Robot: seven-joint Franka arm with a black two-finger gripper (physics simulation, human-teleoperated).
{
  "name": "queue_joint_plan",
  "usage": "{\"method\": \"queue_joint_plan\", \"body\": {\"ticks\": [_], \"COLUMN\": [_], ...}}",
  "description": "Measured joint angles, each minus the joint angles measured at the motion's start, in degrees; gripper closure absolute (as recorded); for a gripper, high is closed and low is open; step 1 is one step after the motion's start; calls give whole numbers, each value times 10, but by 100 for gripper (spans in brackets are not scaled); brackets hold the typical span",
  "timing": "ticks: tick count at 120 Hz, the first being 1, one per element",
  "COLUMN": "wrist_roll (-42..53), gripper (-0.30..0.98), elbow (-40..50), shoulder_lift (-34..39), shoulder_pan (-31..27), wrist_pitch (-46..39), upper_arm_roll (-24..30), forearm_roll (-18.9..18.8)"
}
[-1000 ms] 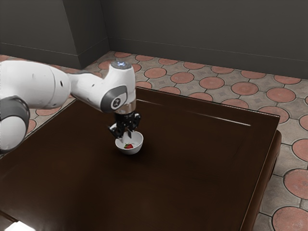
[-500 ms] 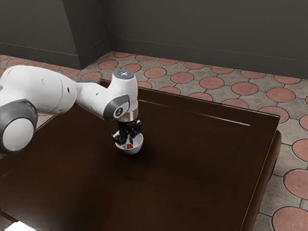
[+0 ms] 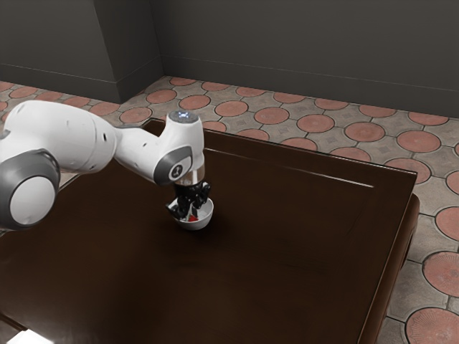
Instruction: Take strawberry from the bowl
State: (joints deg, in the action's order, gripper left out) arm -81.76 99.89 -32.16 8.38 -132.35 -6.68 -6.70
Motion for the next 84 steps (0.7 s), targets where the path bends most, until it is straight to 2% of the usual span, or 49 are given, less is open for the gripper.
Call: {"method": "queue_joint_plan", "body": {"ticks": [20,38,46,56,68,72,84], "wrist_roll": [-2,-4,-6,-8,-10,-11,-7], "gripper": [65,70,71,72,73,72,52], "elbow": [6,25,27,23,13,12,10], "shoulder_lift": [17,98,126,125,84,75,67], "shoulder_pan": [5,8,30,48,52,52,46], "wrist_pitch": [2,29,47,58,50,46,31], "upper_arm_roll": [1,2,3,34,71,75,78], "forearm_roll": [-3,-6,-6,-5,-3,-3,-4]}}
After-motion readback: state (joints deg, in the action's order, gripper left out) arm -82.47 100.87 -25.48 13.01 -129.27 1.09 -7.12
